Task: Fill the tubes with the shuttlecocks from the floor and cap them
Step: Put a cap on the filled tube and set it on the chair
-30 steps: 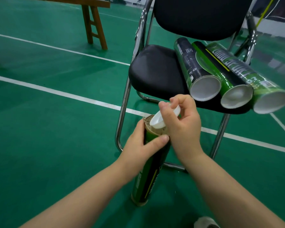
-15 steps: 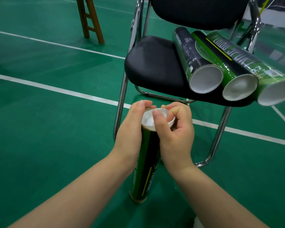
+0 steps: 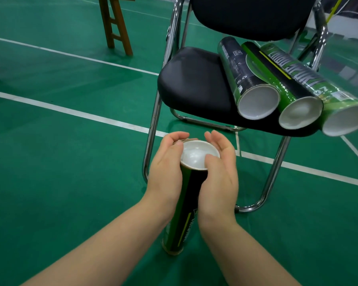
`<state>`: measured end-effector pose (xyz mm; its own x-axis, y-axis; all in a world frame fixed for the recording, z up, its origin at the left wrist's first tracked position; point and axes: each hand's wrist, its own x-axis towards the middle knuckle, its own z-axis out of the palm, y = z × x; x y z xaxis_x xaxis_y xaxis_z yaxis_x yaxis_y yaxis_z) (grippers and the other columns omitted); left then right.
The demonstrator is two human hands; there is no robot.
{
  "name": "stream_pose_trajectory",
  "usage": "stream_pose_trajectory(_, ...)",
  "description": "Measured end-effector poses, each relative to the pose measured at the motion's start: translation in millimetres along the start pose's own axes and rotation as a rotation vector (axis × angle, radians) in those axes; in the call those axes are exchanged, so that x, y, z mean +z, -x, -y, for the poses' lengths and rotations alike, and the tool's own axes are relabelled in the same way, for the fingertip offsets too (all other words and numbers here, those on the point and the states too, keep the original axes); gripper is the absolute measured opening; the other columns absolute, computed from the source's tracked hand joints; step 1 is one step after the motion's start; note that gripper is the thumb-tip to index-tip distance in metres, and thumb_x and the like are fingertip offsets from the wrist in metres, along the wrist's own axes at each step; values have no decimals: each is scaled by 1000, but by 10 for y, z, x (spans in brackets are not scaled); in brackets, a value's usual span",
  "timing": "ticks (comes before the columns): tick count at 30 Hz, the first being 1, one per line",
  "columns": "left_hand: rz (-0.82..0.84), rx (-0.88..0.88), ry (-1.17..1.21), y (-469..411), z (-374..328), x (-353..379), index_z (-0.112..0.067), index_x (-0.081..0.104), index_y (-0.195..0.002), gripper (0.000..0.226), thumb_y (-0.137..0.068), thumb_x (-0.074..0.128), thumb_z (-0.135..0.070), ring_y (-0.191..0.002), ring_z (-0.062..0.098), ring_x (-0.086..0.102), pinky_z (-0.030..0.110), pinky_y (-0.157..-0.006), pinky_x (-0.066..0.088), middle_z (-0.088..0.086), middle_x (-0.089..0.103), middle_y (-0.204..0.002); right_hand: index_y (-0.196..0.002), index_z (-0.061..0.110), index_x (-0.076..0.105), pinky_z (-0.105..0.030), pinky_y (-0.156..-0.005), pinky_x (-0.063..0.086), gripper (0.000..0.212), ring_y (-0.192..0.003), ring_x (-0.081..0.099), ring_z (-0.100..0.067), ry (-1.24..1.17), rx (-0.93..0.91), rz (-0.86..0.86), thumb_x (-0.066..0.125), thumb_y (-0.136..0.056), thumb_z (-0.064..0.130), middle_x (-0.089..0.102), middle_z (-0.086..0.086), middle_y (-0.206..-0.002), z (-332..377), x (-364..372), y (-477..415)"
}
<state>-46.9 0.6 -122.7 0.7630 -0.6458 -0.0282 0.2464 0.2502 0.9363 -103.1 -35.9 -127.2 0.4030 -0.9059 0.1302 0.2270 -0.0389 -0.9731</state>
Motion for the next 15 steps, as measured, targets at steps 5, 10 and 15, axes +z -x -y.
stream_pose_trajectory(5,-55,-12,-2,-25,-12,-7,-22,62,-86,25,-91,41,-10,-64,8,61,17,-50,47,-4,68,-74,-104,34,58,-17,-81,52,50,-104,61,-6,-32,172,98,37,-84,-6,61,18,-112,131,-11,-66)
stream_pose_trajectory(10,-79,-23,-57,-69,-13,8,-24,60,-86,18,-77,50,-11,-68,15,61,26,-58,49,0,67,-78,-115,31,55,-26,-77,53,52,-94,63,-17,-64,276,146,35,-83,-5,62,0,-114,170,28,-93)
stream_pose_trajectory(15,-74,-59,-181,-94,-74,0,-28,57,-92,26,-70,49,-17,-76,19,59,31,-63,47,3,66,-89,-122,28,48,-18,-53,49,40,-68,62,-8,78,442,261,39,-88,8,65,2,-90,245,-20,-128)
